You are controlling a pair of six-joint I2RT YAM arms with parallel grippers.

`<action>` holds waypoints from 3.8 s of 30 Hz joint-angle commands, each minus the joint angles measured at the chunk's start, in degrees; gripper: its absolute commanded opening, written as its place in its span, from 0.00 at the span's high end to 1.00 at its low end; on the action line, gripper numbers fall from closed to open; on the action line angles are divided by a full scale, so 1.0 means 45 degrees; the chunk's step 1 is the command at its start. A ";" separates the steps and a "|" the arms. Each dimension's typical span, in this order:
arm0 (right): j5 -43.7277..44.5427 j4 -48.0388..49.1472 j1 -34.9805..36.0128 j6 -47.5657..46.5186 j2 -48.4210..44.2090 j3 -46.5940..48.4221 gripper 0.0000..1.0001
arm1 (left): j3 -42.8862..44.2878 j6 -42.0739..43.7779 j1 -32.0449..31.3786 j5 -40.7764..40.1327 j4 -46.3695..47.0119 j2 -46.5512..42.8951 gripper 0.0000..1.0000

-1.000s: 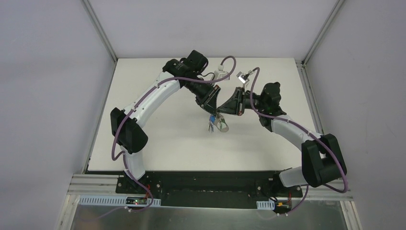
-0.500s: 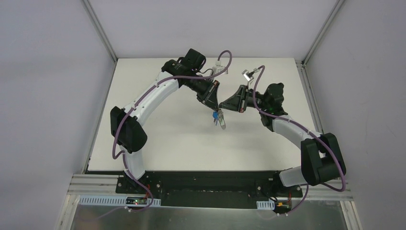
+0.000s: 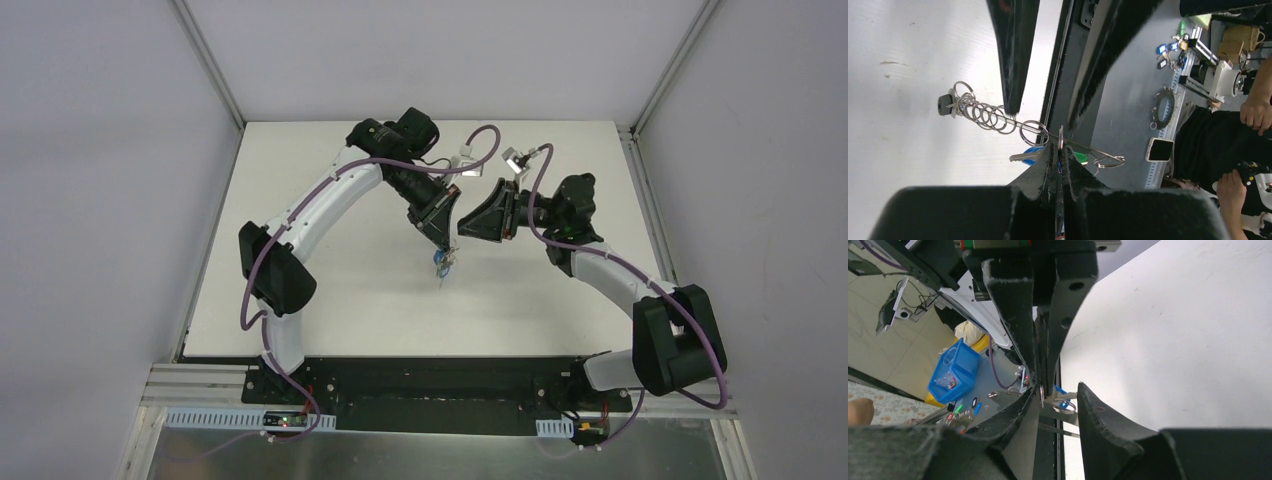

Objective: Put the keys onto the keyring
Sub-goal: Adjust the key on the keyring.

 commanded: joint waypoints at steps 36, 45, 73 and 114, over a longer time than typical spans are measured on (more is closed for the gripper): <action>0.1619 0.1295 -0.0085 0.2149 0.0323 0.0273 1.00 | -0.0832 -0.2107 0.0280 0.0197 0.2630 -0.0749 0.82; 0.1573 0.1689 -0.0175 0.2366 0.0315 0.0055 1.00 | -0.0799 -0.2675 0.0535 0.0604 0.3091 -0.0422 0.87; -0.0335 0.0602 0.0041 -0.0027 -0.0432 0.0161 0.66 | 0.0795 0.0279 -0.0073 -0.0565 -0.0962 0.0177 1.00; 0.0997 -0.1494 0.0490 -0.0430 0.0004 0.0976 1.00 | 0.0136 -0.0112 -0.0383 -0.0509 0.0587 -0.0437 0.85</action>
